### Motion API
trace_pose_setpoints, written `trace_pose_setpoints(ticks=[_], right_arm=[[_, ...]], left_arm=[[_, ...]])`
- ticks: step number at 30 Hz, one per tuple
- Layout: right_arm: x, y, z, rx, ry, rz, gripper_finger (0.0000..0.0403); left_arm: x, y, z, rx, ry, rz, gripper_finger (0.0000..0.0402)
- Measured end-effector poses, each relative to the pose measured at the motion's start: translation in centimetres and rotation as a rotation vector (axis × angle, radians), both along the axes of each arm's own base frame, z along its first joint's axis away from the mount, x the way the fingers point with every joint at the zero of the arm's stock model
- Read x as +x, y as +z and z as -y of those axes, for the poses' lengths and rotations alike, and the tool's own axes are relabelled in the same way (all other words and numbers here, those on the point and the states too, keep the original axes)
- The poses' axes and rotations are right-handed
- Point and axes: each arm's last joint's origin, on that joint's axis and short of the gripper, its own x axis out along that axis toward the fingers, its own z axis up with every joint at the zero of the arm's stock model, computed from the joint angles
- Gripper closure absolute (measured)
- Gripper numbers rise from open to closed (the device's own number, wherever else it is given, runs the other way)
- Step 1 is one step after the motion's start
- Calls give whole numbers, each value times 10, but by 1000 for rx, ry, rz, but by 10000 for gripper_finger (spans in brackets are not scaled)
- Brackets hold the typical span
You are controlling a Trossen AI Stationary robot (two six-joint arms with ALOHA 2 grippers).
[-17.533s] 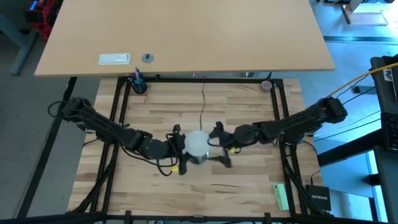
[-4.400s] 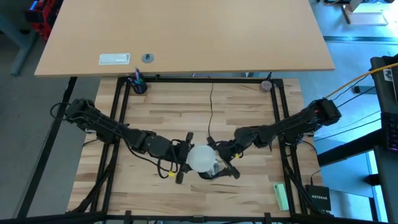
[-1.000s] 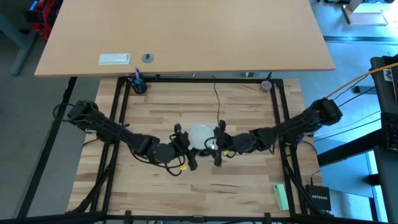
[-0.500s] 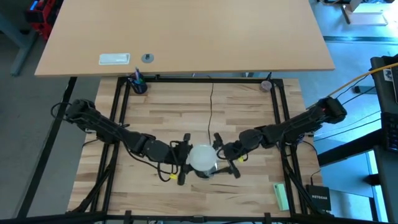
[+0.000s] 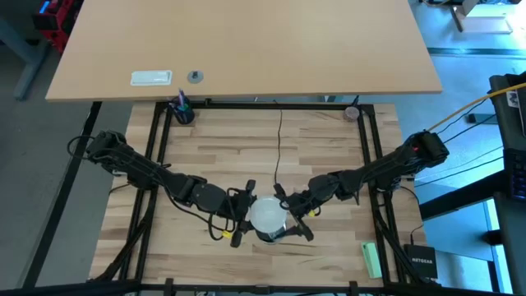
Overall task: Screw lightbulb
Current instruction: Remove the lightbulb from the lamp
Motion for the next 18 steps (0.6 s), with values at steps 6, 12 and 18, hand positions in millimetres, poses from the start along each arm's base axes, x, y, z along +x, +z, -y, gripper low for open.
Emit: trace_pose_setpoints(ticks=[6, 12, 18], right_arm=[[1, -4, 2, -11, -89, -44, 190], [1, -5, 4, -77, -149, -15, 236], [1, -7, 14, -161, -534, -50, 236]], left_arm=[[0, 0, 0, -1, 7, 1, 264], [0, 0, -2, -20, 92, -4, 262], [-4, -4, -4, -18, 397, -13, 257]])
